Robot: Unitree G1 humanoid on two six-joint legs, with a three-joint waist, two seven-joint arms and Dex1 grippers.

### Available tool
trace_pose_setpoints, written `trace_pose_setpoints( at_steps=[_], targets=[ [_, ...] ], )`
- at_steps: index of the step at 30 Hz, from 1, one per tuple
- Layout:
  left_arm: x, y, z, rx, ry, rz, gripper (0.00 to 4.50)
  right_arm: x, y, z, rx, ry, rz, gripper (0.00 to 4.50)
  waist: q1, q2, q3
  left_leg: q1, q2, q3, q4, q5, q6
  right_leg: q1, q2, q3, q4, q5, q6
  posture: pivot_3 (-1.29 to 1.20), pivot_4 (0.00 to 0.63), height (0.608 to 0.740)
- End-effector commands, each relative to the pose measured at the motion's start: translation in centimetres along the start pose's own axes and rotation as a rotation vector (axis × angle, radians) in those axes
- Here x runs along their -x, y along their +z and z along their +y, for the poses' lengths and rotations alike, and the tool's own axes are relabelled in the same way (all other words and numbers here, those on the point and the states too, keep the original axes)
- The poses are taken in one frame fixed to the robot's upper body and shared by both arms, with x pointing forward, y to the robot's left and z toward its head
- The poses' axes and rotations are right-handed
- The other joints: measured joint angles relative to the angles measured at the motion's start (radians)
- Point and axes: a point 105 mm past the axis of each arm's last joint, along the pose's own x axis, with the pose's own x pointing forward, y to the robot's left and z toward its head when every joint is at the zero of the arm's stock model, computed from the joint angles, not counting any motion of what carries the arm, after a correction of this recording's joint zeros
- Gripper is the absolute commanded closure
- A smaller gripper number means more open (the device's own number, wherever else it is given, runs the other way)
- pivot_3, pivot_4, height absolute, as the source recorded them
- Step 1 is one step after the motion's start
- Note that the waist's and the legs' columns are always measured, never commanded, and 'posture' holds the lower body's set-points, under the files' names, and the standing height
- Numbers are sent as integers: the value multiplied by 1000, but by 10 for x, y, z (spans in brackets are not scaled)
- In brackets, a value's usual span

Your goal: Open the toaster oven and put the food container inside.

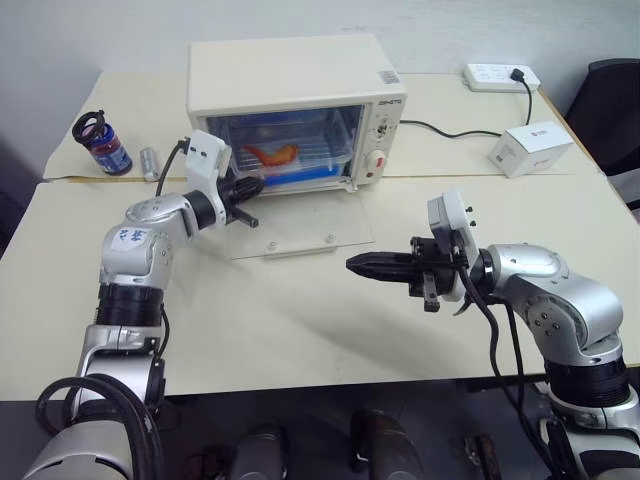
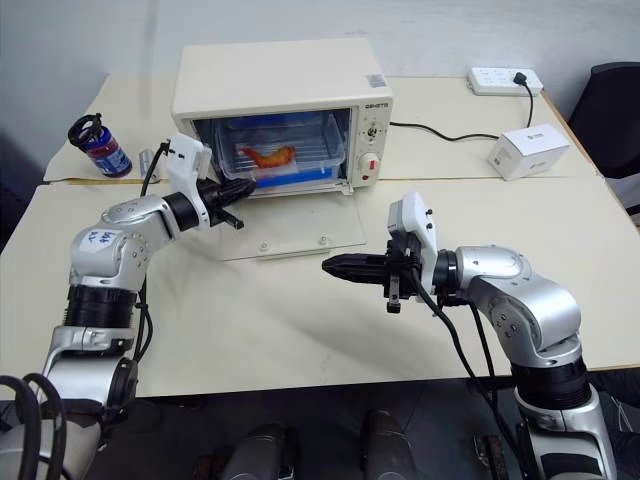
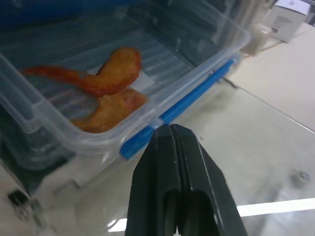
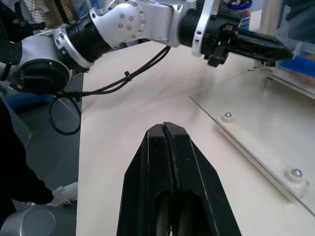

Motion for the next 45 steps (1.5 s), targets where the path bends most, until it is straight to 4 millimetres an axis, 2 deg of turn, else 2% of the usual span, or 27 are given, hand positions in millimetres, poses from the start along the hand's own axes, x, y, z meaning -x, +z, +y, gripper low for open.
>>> trace_pose_setpoints(
  at_steps=[1,4,6,7,9,10,13,17,22,24,28,29,34,36,39,42,45],
  targets=[
    [-3,14,12,-40,58,-54,4500,5,3,0,24,-55,-9,4490,0,0,0,0,0,0,0,0,0,0,0,0,0,0,0,0,150,740],
    [3,22,5,-56,5,-75,4500,6,-8,-6,16,-121,15,4490,0,0,0,0,0,0,0,0,0,0,0,0,0,0,0,0,150,740],
    [20,32,-4,-61,-69,-86,4500,5,-21,-17,2,-202,45,4490,-3,0,0,0,0,0,0,0,0,0,0,0,0,0,0,0,150,740],
    [34,37,-7,-75,-102,-81,4500,4,-30,-25,-4,-255,66,4490,-7,0,0,0,0,1,0,0,0,-1,0,0,0,0,0,0,150,740],
    [50,41,-12,-92,-132,-66,3950,4,-38,-33,-6,-307,88,4500,-14,0,0,0,2,1,-1,0,0,-1,0,0,0,0,0,0,150,740],
    [74,47,-17,-130,-186,-57,3665,4,-47,-45,-12,-375,104,4500,-17,0,0,0,2,1,-1,0,0,-1,0,0,0,0,0,0,150,740],
    [127,59,-38,-215,-309,-7,2798,4,-61,-66,-30,-481,115,4500,-35,0,0,0,3,1,-2,0,-1,-2,0,1,0,0,0,0,150,740],
    [171,66,-43,-253,-306,72,1643,-2,-72,-79,-29,-513,113,4500,-28,1,1,0,3,-2,-2,-1,-1,-2,1,1,0,-1,-1,0,150,740],
    [195,65,-45,-268,-255,114,83,-15,-79,-90,-28,-511,103,4500,-26,2,1,1,3,-3,-1,-1,-1,0,1,2,0,-1,-1,0,150,740],
    [200,66,-45,-264,-233,113,32,-22,-78,-94,-27,-505,93,4500,-29,2,1,1,3,-4,-1,-1,-1,0,1,3,0,-1,-1,0,150,740],
    [204,66,-44,-268,-199,105,32,-30,-63,-102,9,-490,55,4500,-31,2,1,1,3,-6,-2,-1,-2,-1,2,3,0,-1,-1,0,150,740],
    [205,65,-43,-274,-190,110,32,-30,-53,-106,23,-490,32,4500,-31,2,1,1,3,-7,-2,-1,-2,-1,2,3,0,-1,-1,0,150,740],
    [208,67,-36,-278,-144,98,32,-21,24,-116,115,-479,-127,4500,-32,5,3,1,4,-6,-2,-1,-2,-2,2,4,1,-1,-2,0,150,740],
    [208,68,-32,-284,-121,88,32,-12,53,-119,145,-476,-165,4500,-32,5,3,1,3,-6,-3,-1,-2,-3,2,4,1,-1,-2,0,150,740],
    [210,71,-26,-292,-99,80,32,7,78,-110,196,-410,-140,4500,-27,6,3,1,3,-6,-4,-1,-2,-3,2,4,0,-1,-2,0,150,740],
    [212,74,-21,-301,-88,75,0,30,85,-93,182,-306,-70,3893,-24,5,3,1,2,-6,-5,-2,-1,-2,1,2,0,-2,-3,0,150,740],
    [214,74,-19,-306,-86,74,0,56,87,-80,159,-252,-12,2889,-27,5,3,1,2,-5,-5,-4,1,-2,0,3,-2,-1,-3,0,150,740]
  ],
)
